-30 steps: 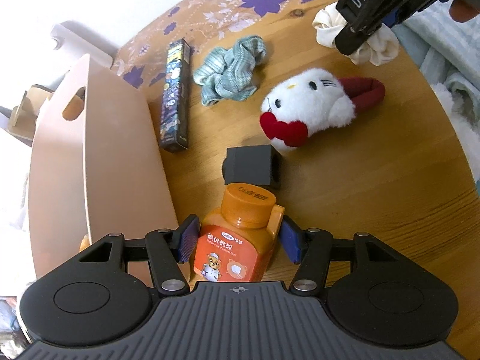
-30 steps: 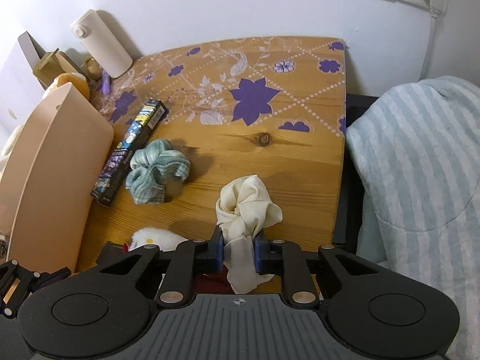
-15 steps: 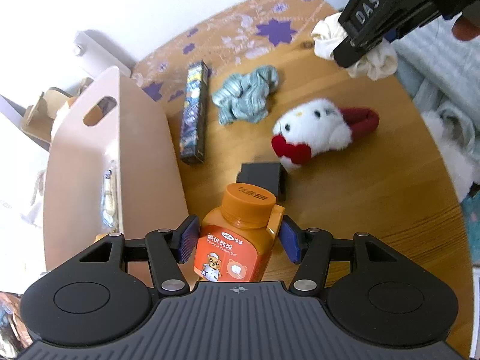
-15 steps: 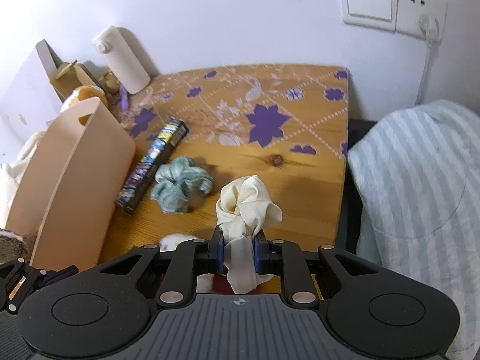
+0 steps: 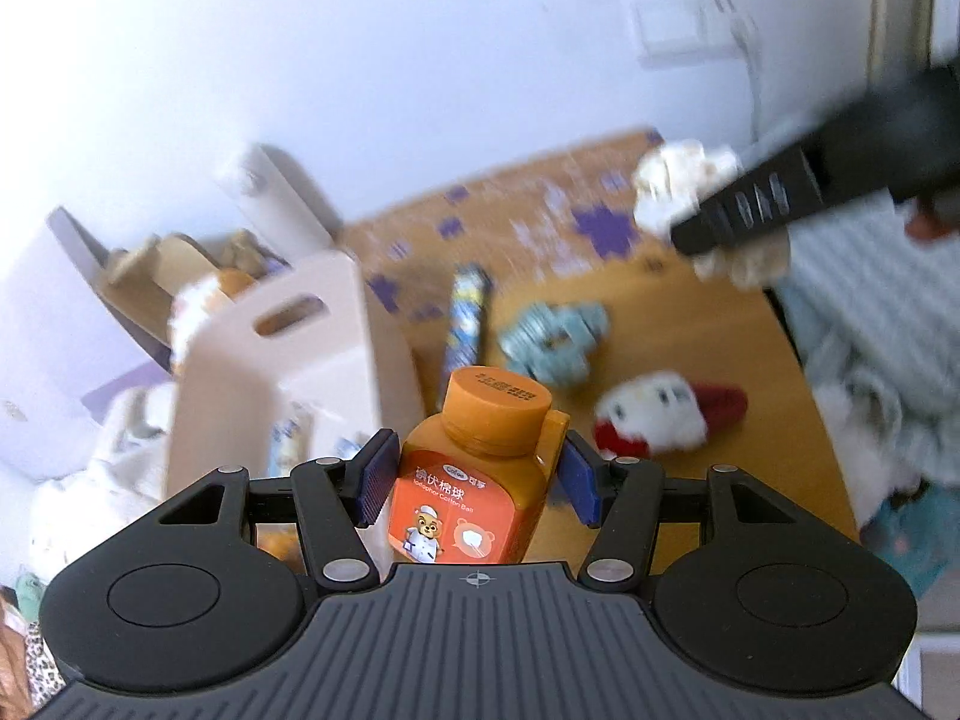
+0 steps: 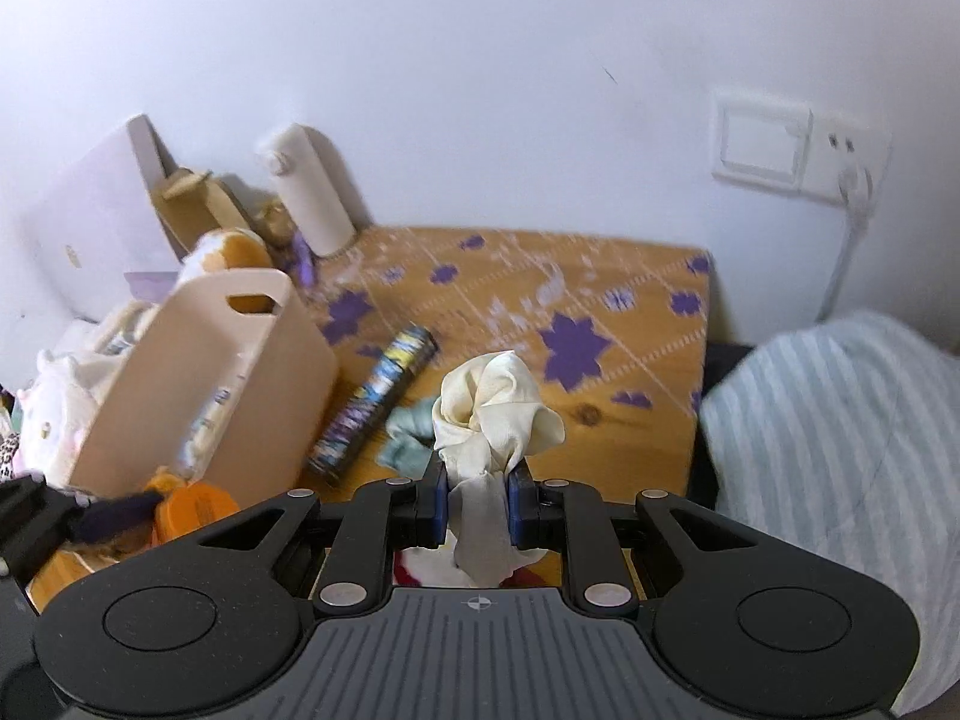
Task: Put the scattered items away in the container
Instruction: 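Carry the bottle and scrunchie over the basket and open both grippers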
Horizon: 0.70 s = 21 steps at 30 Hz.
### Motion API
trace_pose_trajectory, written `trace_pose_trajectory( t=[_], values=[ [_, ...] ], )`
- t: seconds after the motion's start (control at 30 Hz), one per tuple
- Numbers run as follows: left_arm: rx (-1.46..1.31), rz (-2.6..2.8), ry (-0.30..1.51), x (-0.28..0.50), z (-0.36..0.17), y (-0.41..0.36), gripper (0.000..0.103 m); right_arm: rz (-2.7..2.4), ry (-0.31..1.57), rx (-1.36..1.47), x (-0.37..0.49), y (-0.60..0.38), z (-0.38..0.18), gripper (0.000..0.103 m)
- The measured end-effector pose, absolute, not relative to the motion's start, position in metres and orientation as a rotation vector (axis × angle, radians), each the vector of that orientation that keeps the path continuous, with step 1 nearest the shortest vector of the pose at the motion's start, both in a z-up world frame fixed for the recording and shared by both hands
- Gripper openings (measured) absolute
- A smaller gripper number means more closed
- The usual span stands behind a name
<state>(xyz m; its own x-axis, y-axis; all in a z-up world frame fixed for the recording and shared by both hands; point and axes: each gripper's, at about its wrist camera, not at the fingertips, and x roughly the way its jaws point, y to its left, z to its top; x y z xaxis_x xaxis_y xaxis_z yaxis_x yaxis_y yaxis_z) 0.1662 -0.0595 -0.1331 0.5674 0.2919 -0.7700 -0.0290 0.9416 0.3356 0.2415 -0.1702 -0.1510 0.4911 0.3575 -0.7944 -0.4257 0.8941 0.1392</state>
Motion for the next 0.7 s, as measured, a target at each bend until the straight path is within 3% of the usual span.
trace_pose_trajectory(
  t=[0.33, 0.7],
  values=[
    [0.203, 0.310, 0.874, 0.156, -0.084, 0.017, 0.059, 0.601, 0.858, -0.132, 0.223, -0.093, -0.110, 0.017],
    [0.133, 0.389, 0.932, 0.144, -0.102, 0.114, 0.059, 0.737, 0.900, -0.195, 0.209, 0.017, -0.125, 0.017]
  ],
)
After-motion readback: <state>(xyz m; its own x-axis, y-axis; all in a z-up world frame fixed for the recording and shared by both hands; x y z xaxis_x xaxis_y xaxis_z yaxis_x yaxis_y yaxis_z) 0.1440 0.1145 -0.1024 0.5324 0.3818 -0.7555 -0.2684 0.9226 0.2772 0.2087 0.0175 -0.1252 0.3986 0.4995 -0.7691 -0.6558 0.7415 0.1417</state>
